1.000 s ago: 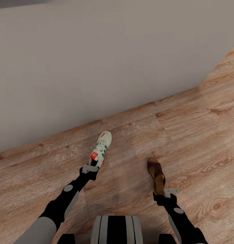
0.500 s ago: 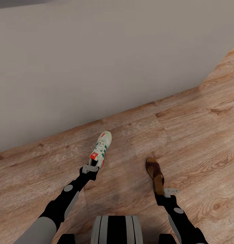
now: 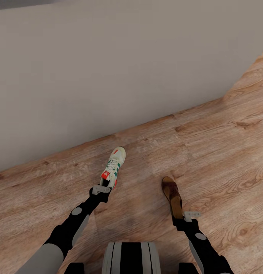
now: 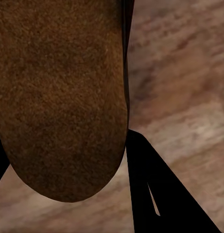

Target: Pick up the two gym shoes and the two sandals from the corridor floor and place them onto the hallstand (shoe rack) in the corridor, making sure they are on the rack and not on the floor. Arrange them so the two gym shoes are next to each other and the two sandals are next to each other.

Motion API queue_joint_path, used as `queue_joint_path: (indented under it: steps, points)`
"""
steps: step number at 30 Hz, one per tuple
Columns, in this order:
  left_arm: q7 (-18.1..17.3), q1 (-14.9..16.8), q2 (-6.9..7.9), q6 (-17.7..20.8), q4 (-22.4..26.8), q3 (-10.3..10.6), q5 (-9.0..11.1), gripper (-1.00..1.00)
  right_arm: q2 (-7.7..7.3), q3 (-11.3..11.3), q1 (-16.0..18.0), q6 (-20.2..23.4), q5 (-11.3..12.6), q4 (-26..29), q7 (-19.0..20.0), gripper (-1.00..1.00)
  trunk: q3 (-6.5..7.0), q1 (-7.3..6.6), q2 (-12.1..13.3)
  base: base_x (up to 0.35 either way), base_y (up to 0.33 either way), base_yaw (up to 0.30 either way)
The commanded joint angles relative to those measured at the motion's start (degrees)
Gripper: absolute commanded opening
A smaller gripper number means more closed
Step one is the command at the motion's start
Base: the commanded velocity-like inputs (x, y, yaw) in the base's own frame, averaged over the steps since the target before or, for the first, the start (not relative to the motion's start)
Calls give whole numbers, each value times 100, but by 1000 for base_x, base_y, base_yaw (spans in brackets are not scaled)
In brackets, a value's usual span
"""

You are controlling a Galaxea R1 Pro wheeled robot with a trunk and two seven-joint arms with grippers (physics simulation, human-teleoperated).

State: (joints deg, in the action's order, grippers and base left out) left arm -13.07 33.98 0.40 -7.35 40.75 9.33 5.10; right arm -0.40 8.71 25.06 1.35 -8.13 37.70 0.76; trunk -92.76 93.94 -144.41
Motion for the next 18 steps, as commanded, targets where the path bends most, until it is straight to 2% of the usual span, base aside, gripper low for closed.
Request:
queue_joint_path:
  steps: [1, 5, 11, 18]
  points:
    - [-11, 4, 4, -12, -6, 17, 53, -100, 5, 9, -1, 14, -22, 1, 22, -100, -3, 0, -1, 0, 0, 0]
    - [-12, 4, 9, -12, -6, 16, 53, -100, 5, 13, -1, 12, -22, 1, 24, -100, -3, 0, -1, 0, 0, 0]
    - [-11, 4, 12, -7, -6, 24, 55, -100, 0, 12, -1, 0, -22, 1, 36, -100, 130, -16, 7, 0, 0, 0]
    - [-17, 4, 21, -8, -6, 22, 69, -100, -4, 8, -1, -347, -36, -34, 41, -100, 285, -34, 17, 0, 0, 0]
